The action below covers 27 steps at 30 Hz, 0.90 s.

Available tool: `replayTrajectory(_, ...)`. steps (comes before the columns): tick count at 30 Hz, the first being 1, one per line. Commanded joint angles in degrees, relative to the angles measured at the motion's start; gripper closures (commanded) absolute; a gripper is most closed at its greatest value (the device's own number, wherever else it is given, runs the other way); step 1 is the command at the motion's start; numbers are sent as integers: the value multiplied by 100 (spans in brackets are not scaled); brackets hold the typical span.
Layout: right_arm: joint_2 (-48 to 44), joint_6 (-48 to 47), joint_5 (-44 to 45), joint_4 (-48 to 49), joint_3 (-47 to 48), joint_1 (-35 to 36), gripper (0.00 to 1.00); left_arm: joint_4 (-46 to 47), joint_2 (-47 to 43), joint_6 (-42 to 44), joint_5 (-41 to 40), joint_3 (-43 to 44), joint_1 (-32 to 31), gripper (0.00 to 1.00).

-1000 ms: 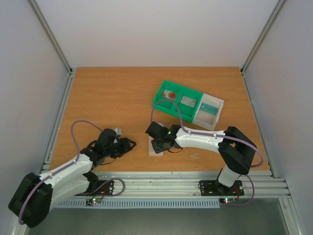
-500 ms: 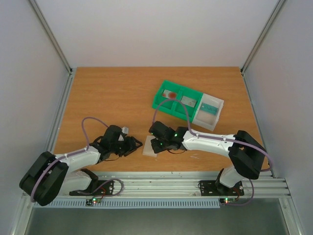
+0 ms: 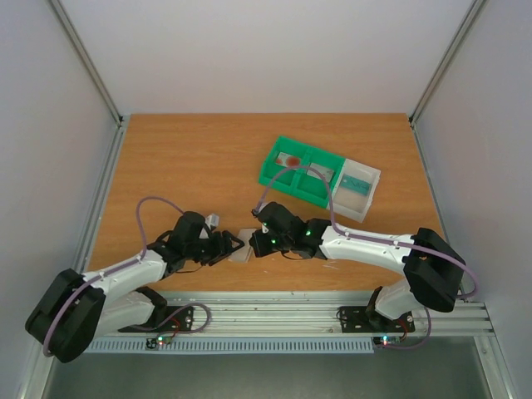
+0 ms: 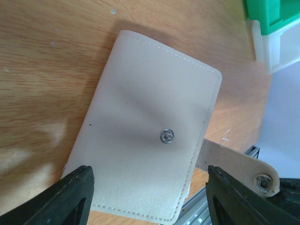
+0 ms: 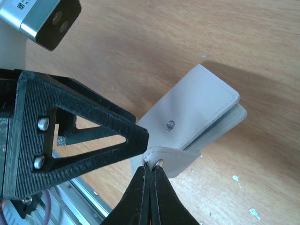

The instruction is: Take the credit cards out of the card holder

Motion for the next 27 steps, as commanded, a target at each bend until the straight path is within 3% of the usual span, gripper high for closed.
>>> replayTrajectory(1, -55, 165, -91, 390, 64, 36, 99, -537, -269, 364, -115, 245, -16, 33)
replayTrajectory(11, -21, 495, 22, 283, 400, 36, 99, -1921, -614, 1056, -860, 739, -16, 32)
replayTrajectory(18, 25, 564, -56, 384, 437, 36, 99, -1589, -894, 1070, -407, 717, -16, 32)
replayTrajectory(27, -85, 641, 200, 153, 293, -18, 99, -2012, -1058, 1128, -1069, 588, -16, 33)
